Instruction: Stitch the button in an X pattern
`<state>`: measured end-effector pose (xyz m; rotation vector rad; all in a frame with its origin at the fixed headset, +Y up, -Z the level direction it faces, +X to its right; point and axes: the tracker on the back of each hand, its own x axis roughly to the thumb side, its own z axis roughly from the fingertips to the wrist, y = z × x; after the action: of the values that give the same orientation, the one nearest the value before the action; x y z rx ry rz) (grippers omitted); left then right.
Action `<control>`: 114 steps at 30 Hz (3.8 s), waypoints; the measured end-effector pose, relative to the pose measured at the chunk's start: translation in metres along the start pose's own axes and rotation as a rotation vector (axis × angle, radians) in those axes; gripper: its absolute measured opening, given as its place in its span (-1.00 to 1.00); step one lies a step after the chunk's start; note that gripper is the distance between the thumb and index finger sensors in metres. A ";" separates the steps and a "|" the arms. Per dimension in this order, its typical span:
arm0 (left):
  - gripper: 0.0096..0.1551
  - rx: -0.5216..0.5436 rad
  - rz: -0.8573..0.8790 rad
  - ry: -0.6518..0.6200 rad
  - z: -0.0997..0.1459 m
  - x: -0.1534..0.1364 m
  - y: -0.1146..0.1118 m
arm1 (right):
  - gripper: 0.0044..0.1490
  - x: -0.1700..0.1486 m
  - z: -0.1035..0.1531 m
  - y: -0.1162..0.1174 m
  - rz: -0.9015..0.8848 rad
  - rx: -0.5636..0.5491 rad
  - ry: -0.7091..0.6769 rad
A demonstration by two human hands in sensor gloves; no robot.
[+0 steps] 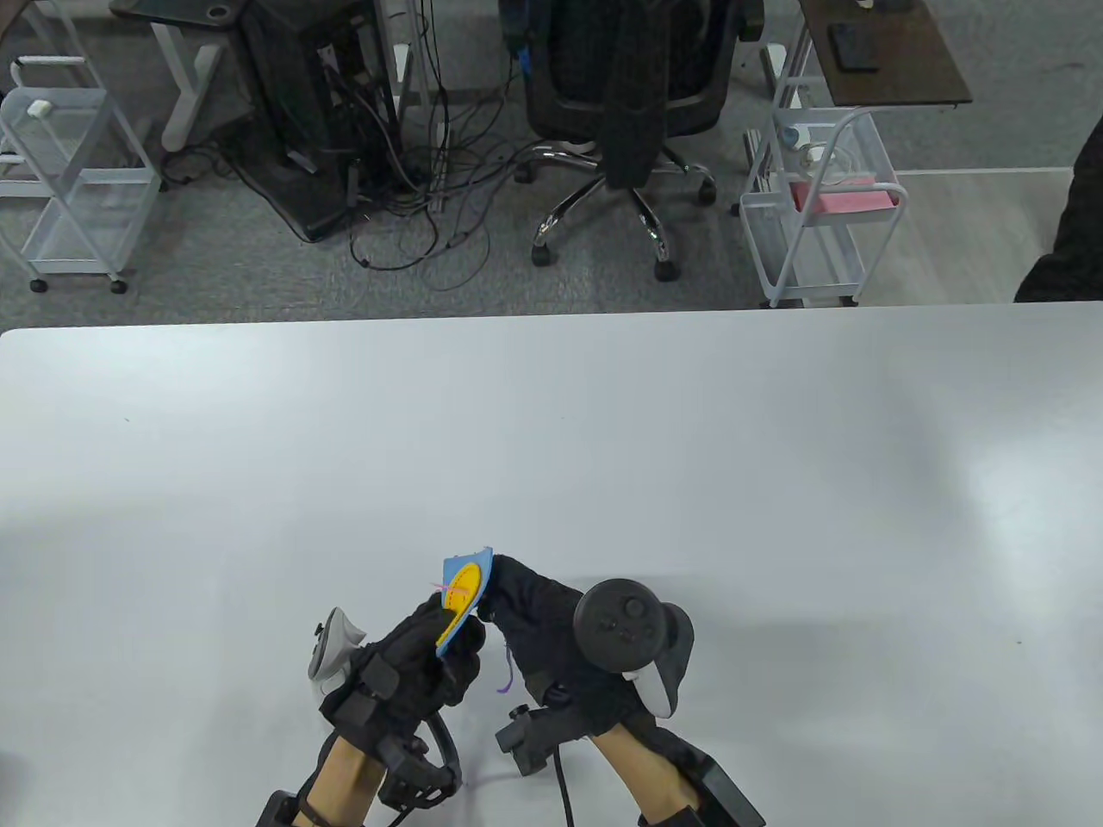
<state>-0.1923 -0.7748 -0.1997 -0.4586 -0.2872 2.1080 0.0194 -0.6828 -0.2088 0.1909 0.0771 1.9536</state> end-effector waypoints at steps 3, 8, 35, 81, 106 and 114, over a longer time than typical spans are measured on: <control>-0.49 0.091 -0.195 -0.039 0.002 0.007 0.003 | -0.38 -0.017 -0.006 0.002 -0.230 0.114 0.079; -0.49 0.225 -0.450 -0.118 0.008 0.017 0.007 | -0.22 -0.033 -0.010 0.007 -0.486 0.244 0.173; -0.23 0.334 -1.095 -0.246 0.013 0.024 -0.020 | -0.43 -0.060 -0.009 0.003 -0.461 0.178 0.341; -0.63 0.330 -1.156 -0.381 0.014 0.028 -0.015 | -0.46 -0.073 0.000 0.030 -0.545 0.232 0.408; -0.64 0.333 -1.195 -0.365 0.014 0.032 -0.015 | -0.48 -0.080 -0.002 0.025 -0.332 0.198 0.460; -0.64 0.337 -1.176 -0.354 0.015 0.035 -0.014 | -0.48 -0.081 -0.003 0.025 -0.321 0.202 0.475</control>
<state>-0.2059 -0.7383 -0.1887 0.2707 -0.2905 1.0189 0.0265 -0.7669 -0.2159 -0.1506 0.5828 1.6327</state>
